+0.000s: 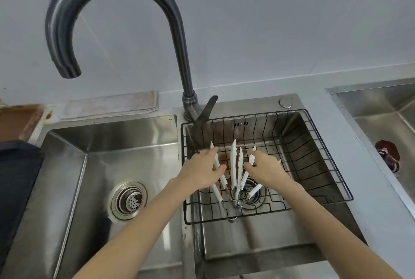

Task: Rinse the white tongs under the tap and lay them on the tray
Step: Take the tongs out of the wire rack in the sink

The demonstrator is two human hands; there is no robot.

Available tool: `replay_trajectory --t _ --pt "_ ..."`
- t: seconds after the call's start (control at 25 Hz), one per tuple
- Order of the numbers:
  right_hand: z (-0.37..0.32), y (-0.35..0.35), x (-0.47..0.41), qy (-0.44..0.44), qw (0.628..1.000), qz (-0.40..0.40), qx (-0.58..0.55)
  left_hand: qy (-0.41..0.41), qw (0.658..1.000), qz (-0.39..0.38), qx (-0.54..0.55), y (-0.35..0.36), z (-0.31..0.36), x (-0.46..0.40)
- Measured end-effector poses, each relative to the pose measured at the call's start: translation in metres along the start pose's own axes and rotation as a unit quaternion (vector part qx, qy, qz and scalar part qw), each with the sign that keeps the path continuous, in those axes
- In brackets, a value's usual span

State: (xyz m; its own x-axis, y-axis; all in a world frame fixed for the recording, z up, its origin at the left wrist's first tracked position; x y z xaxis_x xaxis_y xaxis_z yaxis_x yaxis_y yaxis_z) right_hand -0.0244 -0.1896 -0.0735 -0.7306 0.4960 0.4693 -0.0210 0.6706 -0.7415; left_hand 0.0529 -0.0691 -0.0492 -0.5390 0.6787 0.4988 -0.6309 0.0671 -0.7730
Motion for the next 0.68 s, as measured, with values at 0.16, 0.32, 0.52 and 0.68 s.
replay_trajectory --t 0.16,0.32,0.52,0.68 --pt "0.016 0.018 -0.012 0.035 0.999 -0.009 -0.025 -0.020 1.000 -0.022 -0.005 0.019 -0.007 -0.006" --pt "0.028 0.031 -0.022 0.065 0.997 -0.024 -0.037 -0.045 0.998 -0.022 -0.038 0.031 -0.009 -0.009" --pt "0.028 0.029 -0.022 0.085 0.996 -0.019 -0.036 -0.051 0.998 -0.022 -0.002 0.033 -0.006 -0.010" --pt "0.025 0.024 -0.015 0.085 0.994 -0.002 -0.071 -0.045 0.998 -0.004 0.053 0.029 -0.002 -0.007"
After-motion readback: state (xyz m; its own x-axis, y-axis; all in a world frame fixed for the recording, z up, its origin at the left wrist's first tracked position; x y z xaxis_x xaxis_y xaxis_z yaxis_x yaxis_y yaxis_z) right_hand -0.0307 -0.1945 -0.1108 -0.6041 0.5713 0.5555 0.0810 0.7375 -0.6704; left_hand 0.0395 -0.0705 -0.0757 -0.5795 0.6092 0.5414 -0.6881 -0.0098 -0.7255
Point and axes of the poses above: each hand's wrist, its own x-axis away from the middle knuckle, its own y-axis out of the palm, z = x × y, the point moved 10 cm from there along -x, towards the middle knuckle, and after that the axes turned 1 degree about -y, right-handed, at the moved point
